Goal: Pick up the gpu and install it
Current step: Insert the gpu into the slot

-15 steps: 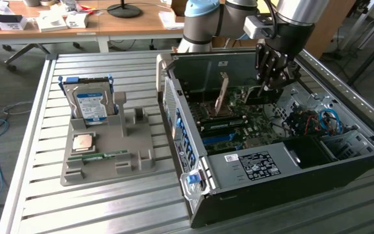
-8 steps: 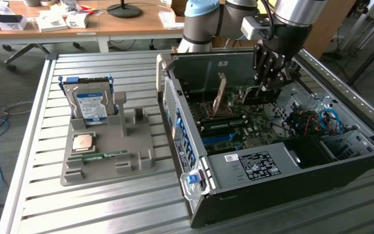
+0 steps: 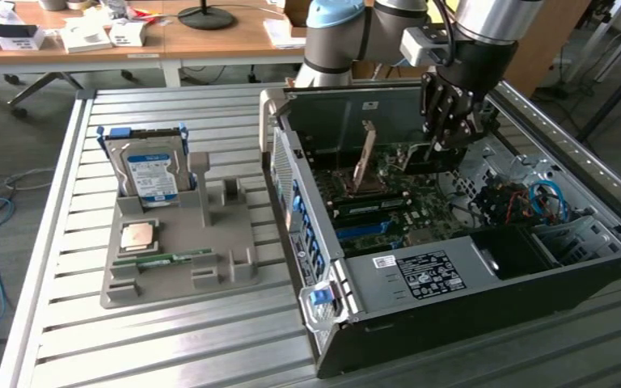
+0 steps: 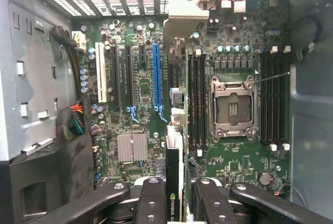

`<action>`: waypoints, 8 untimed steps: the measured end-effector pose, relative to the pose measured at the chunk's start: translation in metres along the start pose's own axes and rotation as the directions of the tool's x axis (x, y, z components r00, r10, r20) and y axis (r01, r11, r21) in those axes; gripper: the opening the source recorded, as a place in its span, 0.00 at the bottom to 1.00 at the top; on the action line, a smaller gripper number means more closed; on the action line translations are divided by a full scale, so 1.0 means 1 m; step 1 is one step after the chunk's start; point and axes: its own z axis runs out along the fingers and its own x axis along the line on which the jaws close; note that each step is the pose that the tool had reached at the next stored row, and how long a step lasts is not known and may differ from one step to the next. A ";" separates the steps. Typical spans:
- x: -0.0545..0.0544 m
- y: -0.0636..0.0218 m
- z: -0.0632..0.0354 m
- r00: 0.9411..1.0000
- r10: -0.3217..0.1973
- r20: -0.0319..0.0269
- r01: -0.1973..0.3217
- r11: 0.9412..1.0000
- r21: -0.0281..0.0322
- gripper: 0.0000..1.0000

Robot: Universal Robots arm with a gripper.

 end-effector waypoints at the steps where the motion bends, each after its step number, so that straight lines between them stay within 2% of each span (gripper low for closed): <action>1: 0.000 0.0013 0.0001 1.000 0.000 0.000 0.000 1.000 0.000 0.26; 8: 0.001 0.0075 0.0004 1.000 0.000 0.000 0.000 1.000 0.000 0.26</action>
